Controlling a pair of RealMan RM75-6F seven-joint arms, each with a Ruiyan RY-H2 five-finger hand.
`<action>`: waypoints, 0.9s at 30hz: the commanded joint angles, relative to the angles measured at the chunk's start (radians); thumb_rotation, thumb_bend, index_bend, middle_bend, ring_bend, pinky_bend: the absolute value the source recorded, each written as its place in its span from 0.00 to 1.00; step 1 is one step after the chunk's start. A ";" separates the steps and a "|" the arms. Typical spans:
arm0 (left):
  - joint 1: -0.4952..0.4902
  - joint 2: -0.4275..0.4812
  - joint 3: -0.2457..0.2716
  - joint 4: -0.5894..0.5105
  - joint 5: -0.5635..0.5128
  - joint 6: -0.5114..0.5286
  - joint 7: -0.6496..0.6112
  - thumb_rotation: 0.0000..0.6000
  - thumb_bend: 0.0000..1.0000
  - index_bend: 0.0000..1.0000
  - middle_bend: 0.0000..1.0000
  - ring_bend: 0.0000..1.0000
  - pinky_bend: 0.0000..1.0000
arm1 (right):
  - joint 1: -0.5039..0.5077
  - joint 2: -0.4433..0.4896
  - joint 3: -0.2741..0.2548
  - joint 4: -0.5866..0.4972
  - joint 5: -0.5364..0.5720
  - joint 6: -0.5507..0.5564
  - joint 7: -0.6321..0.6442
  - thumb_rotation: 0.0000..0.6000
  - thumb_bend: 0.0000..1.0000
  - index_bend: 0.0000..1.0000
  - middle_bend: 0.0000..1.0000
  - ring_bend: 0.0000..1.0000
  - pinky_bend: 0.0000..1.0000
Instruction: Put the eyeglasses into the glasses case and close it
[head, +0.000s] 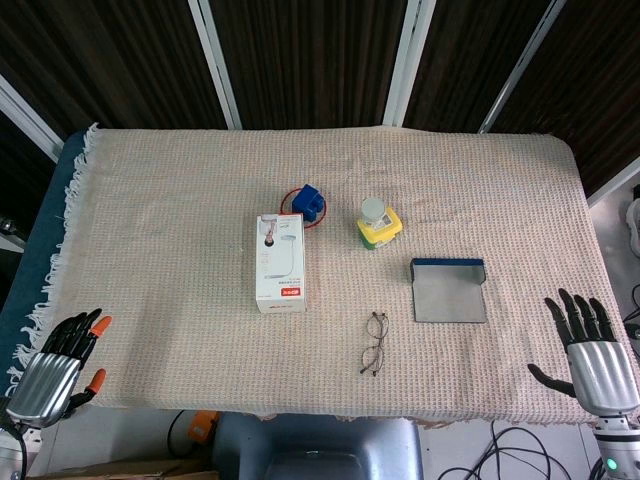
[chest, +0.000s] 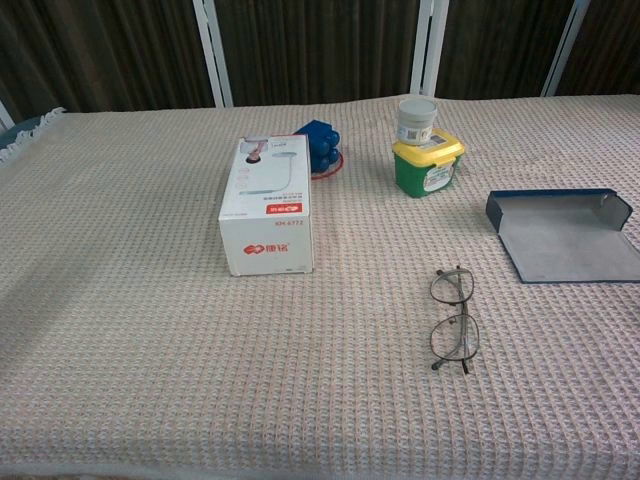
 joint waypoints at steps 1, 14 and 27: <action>0.002 0.001 0.000 0.001 -0.001 0.002 -0.001 1.00 0.39 0.00 0.00 0.00 0.12 | 0.008 -0.006 0.001 0.006 -0.002 -0.018 -0.006 1.00 0.30 0.10 0.00 0.00 0.00; -0.008 0.001 -0.008 0.001 -0.020 -0.017 -0.008 1.00 0.39 0.00 0.00 0.00 0.12 | 0.268 -0.138 -0.021 0.236 -0.251 -0.246 0.080 1.00 0.30 0.29 0.00 0.00 0.00; -0.009 -0.002 -0.018 0.000 -0.040 -0.021 0.000 1.00 0.39 0.00 0.00 0.00 0.12 | 0.523 -0.259 -0.076 0.376 -0.433 -0.423 0.077 1.00 0.30 0.43 0.00 0.00 0.00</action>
